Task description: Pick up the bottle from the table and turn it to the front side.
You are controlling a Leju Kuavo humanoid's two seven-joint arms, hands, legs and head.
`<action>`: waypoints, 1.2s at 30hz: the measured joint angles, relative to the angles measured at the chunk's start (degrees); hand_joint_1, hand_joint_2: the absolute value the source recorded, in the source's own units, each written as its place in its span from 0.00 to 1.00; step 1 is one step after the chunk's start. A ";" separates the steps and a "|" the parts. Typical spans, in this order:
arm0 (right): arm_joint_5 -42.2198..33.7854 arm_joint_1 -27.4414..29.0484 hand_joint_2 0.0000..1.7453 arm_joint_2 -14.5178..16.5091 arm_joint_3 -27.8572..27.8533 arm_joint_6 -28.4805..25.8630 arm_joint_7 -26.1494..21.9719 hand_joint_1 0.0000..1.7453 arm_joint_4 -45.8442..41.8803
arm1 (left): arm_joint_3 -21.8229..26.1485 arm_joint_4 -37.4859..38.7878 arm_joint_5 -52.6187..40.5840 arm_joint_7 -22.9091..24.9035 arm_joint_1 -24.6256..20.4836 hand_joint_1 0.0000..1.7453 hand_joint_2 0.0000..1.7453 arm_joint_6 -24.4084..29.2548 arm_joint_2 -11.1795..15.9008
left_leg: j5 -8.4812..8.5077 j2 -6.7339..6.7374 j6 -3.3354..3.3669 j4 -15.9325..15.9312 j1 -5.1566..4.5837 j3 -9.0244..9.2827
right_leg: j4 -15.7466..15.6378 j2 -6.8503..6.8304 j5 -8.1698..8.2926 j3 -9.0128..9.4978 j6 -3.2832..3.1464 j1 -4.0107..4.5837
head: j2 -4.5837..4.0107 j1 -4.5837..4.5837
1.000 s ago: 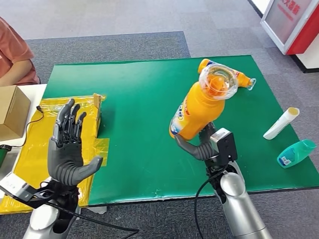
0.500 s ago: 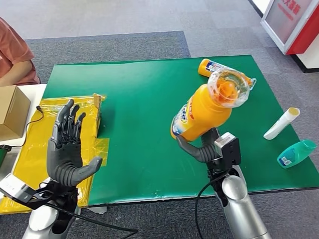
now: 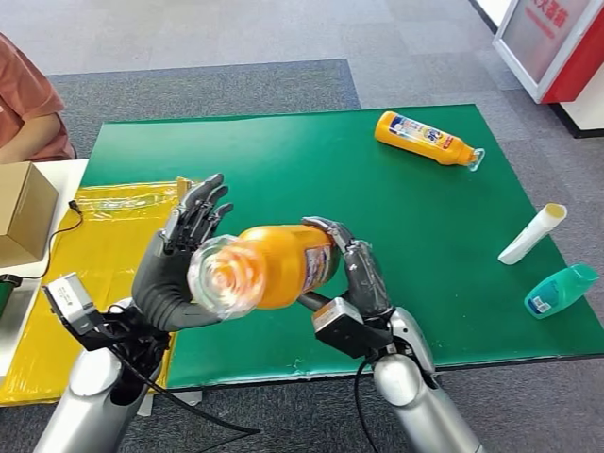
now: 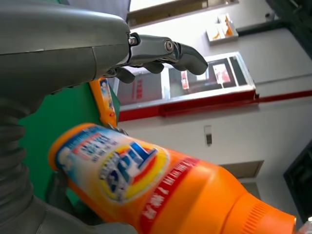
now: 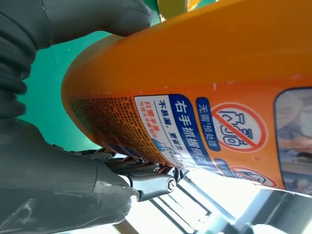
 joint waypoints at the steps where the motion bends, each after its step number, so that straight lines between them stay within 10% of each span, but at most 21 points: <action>1: 1.13 0.18 1.00 0.14 1.06 -0.80 0.15 1.00 0.19 | -0.64 0.15 0.09 0.15 -0.38 0.00 1.00 -0.33 0.08 | 0.00 0.00 0.00 0.00 0.00 0.00 | 0.00 0.00 0.00 0.00 0.00 0.00 | 0.00 0.00; 36: 5.93 -4.61 1.00 4.34 10.12 -3.25 5.67 1.00 8.94 | -4.09 1.17 -6.45 0.87 -4.60 0.00 1.00 -4.94 8.41 | 0.00 0.00 -0.01 -0.01 0.00 -0.01 | 0.01 0.00 -0.04 -0.01 -0.04 0.01 | 0.00 0.00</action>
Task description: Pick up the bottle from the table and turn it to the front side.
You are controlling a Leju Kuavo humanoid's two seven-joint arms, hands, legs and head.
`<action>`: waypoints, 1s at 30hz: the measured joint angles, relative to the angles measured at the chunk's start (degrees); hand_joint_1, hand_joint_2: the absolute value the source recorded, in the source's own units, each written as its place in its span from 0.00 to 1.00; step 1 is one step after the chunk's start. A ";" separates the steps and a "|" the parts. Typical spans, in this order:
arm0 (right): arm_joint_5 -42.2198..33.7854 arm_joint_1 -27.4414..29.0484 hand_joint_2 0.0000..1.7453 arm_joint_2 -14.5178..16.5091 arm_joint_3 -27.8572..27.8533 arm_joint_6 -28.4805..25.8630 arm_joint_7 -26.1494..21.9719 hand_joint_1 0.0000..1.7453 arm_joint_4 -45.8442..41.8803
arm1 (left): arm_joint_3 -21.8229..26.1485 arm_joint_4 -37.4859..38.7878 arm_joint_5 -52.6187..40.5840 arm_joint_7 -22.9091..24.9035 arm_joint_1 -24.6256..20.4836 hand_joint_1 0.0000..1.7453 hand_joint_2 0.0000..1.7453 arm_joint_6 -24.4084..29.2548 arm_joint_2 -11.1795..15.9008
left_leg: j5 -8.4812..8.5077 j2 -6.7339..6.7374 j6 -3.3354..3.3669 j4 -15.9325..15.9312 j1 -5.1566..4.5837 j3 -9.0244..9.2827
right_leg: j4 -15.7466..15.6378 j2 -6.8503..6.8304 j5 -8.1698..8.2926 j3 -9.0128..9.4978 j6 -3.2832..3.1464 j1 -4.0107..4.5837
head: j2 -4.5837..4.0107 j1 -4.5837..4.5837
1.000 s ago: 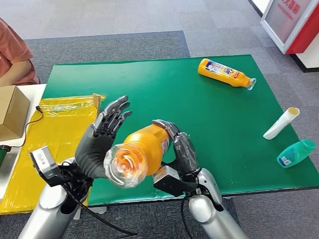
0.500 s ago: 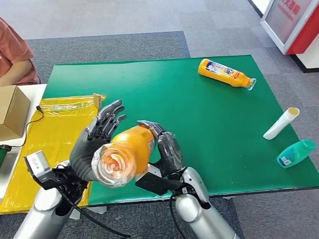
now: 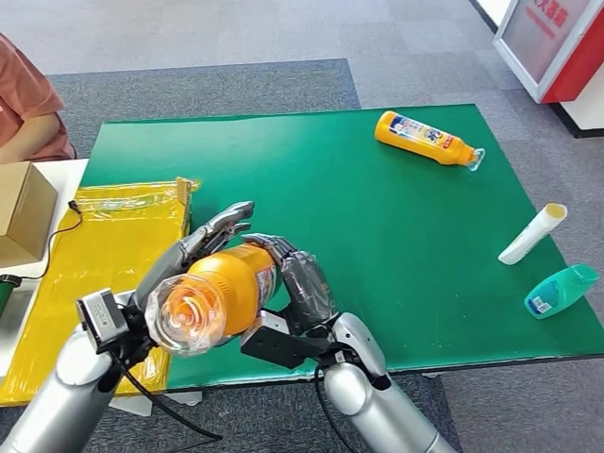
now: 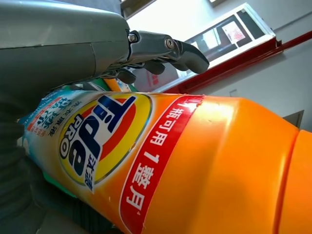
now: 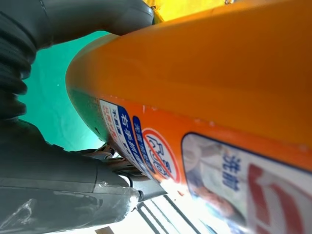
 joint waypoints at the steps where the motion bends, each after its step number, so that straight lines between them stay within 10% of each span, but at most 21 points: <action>1: 0.14 -0.03 1.00 0.00 0.03 -0.01 0.00 1.00 0.08 | -0.02 0.02 -0.03 0.00 -0.07 0.00 1.00 0.10 0.15 | 0.00 0.00 0.00 0.00 0.00 0.00 | 0.00 0.00 0.00 0.00 0.00 0.00 | 0.00 -0.01; 5: 0.64 -0.05 1.00 0.00 0.19 -0.02 0.21 1.00 0.19 | -0.04 0.02 -0.51 -0.04 -0.18 1.00 1.00 0.79 0.49 | 0.00 0.00 0.00 0.00 0.00 0.00 | 0.00 0.00 0.00 0.00 0.00 0.00 | 0.00 0.00; 22: 1.33 -0.57 1.00 0.00 0.28 0.31 1.22 1.00 1.28 | 0.14 -0.94 -2.31 -1.69 0.69 1.00 1.00 4.12 -0.50 | 0.00 0.00 0.00 0.00 0.00 0.00 | 0.00 0.00 0.00 0.00 0.00 0.00 | 0.00 -0.01; 23: 1.41 -0.58 1.00 0.00 0.28 0.36 1.23 0.91 1.38 | 0.21 -0.95 -2.24 -1.70 0.81 1.00 1.00 4.11 -0.60 | 0.00 0.00 0.00 0.00 0.00 0.00 | 0.00 0.00 0.00 0.00 0.00 0.00 | 0.00 -0.01; 27: 0.76 -0.60 1.00 0.00 0.25 1.01 1.38 0.00 1.72 | 0.53 -1.14 -2.19 -1.85 1.55 1.00 1.00 4.75 -0.95 | 0.00 0.00 0.00 0.00 0.00 0.00 | 0.00 0.00 0.00 0.00 0.00 0.00 | 0.00 -0.01; 30: -2.58 -0.46 1.00 0.00 -0.29 2.80 1.53 0.00 2.14 | 0.94 -2.03 -5.41 -2.50 2.66 1.00 1.00 8.29 -1.58 | 0.00 0.00 0.00 0.00 0.00 0.00 | 0.00 0.00 0.00 -0.01 0.00 0.00 | 0.00 -0.01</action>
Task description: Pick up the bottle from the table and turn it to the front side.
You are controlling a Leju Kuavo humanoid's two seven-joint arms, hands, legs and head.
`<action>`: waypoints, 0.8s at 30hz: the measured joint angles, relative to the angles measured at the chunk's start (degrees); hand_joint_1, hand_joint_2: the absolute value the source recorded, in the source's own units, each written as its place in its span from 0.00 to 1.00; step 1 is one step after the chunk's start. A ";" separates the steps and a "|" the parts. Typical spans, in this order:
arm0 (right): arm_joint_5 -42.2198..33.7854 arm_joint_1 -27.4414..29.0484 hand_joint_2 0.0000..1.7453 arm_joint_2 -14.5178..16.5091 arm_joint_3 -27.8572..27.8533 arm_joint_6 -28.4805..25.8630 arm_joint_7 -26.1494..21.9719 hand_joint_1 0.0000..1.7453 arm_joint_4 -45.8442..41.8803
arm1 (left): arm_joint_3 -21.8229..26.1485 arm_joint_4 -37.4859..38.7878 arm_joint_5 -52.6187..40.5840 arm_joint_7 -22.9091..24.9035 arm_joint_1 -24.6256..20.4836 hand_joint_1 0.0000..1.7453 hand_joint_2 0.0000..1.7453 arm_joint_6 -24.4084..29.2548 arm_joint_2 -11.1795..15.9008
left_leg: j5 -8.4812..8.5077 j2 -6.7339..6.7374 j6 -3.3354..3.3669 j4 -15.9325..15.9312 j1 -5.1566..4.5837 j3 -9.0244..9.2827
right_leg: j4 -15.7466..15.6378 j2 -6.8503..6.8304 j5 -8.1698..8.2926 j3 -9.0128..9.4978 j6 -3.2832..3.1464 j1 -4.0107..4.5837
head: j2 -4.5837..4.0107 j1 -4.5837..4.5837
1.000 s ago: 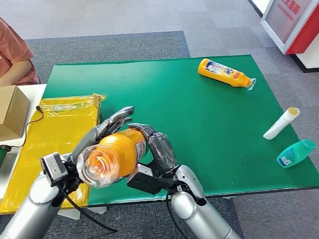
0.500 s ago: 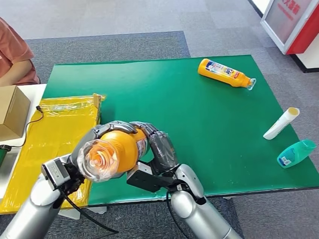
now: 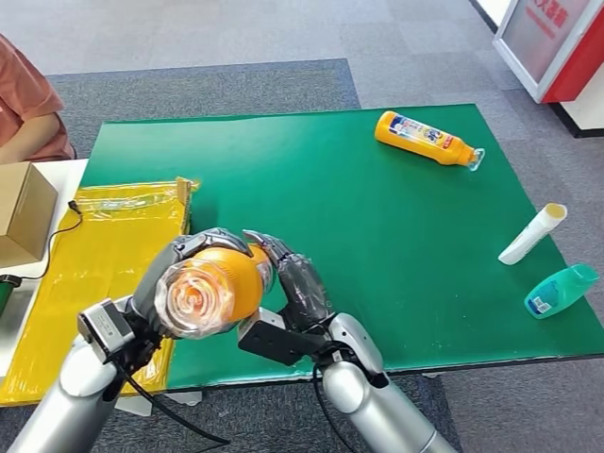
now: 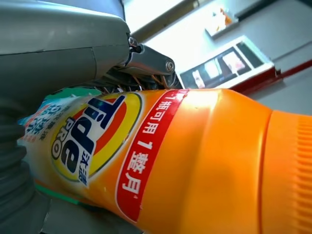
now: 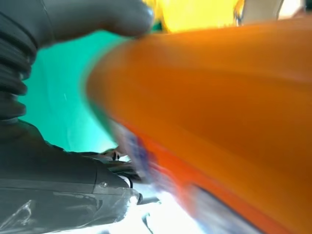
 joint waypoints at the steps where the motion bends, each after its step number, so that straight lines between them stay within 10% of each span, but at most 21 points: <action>1: -1.35 0.16 1.00 0.00 -0.40 0.54 -0.02 0.00 0.15 | 0.28 -0.45 -1.64 -0.26 0.52 1.00 1.00 1.73 -0.30 | 0.00 0.00 0.00 0.00 0.00 0.00 | 0.00 0.00 0.00 0.00 0.00 0.00 | 0.00 0.00; 18: -20.42 10.46 1.00 -1.49 -17.96 1.07 -4.36 0.00 -14.24 | 7.33 -5.07 -39.06 0.68 13.66 1.00 1.00 32.67 -1.70 | -0.15 0.00 -0.05 0.00 0.00 0.00 | -0.02 0.01 -0.07 -0.01 0.02 -0.01 | 0.00 0.01; 24: -21.09 11.61 1.00 -2.82 -20.09 4.34 -4.71 0.00 -18.95 | 8.93 -3.79 -58.90 9.83 15.40 1.00 1.00 35.43 -0.94 | -0.14 0.00 -0.06 0.00 0.00 0.01 | -0.01 0.01 -0.06 -0.01 0.01 -0.01 | 0.00 0.01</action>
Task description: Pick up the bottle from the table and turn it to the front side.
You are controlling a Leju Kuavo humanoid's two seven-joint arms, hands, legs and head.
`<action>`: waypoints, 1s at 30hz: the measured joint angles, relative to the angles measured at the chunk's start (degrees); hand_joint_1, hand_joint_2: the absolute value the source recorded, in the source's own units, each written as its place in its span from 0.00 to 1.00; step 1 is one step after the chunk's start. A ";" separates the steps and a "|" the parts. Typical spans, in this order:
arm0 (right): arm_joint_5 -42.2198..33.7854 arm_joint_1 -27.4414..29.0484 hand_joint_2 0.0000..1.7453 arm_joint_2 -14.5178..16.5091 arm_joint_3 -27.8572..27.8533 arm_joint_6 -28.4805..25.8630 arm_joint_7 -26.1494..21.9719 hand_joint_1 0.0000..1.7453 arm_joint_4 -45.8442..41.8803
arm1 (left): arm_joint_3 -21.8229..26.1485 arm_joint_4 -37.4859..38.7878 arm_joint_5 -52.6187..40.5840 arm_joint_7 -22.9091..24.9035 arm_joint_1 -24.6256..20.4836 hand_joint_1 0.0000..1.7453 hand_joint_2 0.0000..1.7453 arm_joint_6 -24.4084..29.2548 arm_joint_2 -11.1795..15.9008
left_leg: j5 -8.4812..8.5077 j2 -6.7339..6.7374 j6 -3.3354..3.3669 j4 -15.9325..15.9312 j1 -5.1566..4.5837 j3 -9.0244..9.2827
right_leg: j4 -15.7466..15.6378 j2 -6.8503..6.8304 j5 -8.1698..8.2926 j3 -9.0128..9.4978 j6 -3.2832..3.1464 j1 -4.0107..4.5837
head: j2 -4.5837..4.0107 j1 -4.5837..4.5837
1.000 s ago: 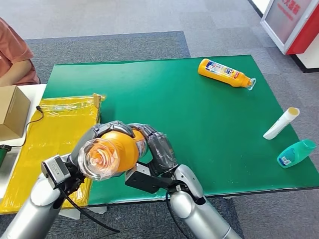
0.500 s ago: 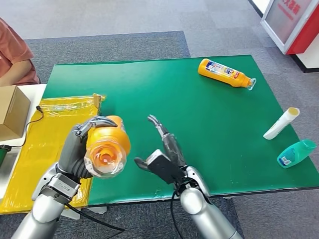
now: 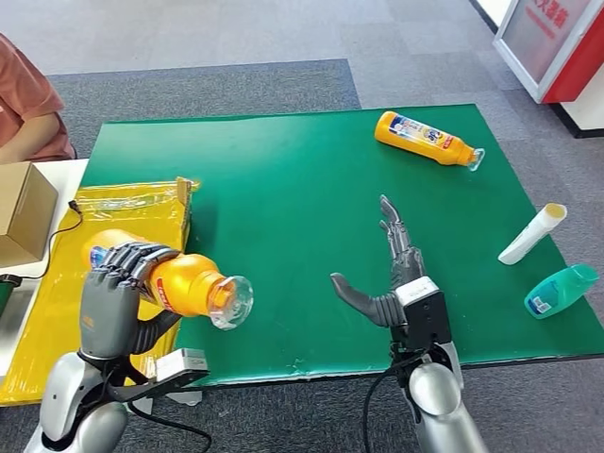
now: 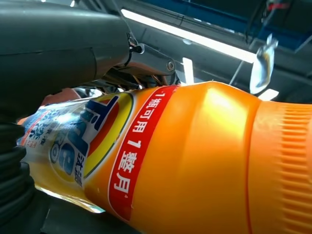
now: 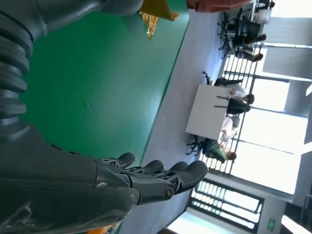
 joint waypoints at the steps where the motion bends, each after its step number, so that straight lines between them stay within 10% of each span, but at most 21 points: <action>1: -0.17 -0.15 1.00 -0.41 -0.13 0.95 -0.16 0.00 -0.72 | 0.27 0.81 -1.07 0.96 0.01 1.00 1.00 -0.42 0.20 | 0.01 0.00 -0.01 0.00 0.00 0.00 | 0.00 0.00 0.01 0.00 -0.01 0.00 | 0.00 0.00; 12: -3.08 -1.01 1.00 -1.67 -0.10 4.72 -2.20 0.00 -6.63 | 3.83 13.72 -3.80 2.90 -1.11 1.00 1.00 -1.82 0.73 | 0.02 0.00 -0.01 0.00 0.00 0.01 | 0.00 0.00 0.01 -0.01 0.00 0.00 | 0.00 0.00; 27: -4.56 -2.98 1.00 -3.18 0.07 3.41 -2.03 0.00 -12.01 | 6.69 41.77 -9.55 5.20 -16.35 1.00 1.00 -4.23 3.27 | 0.12 0.00 -0.03 0.00 0.01 0.02 | 0.02 0.00 0.08 0.00 -0.05 0.01 | 0.00 -0.01; 30: -4.64 -3.63 1.00 -3.50 0.17 4.08 -1.44 0.00 -12.05 | 7.67 46.40 -8.38 4.55 -19.13 0.28 1.00 -1.31 3.29 | 0.11 0.01 -0.03 0.00 0.01 0.02 | 0.02 0.01 0.08 -0.01 -0.05 0.01 | 0.00 0.00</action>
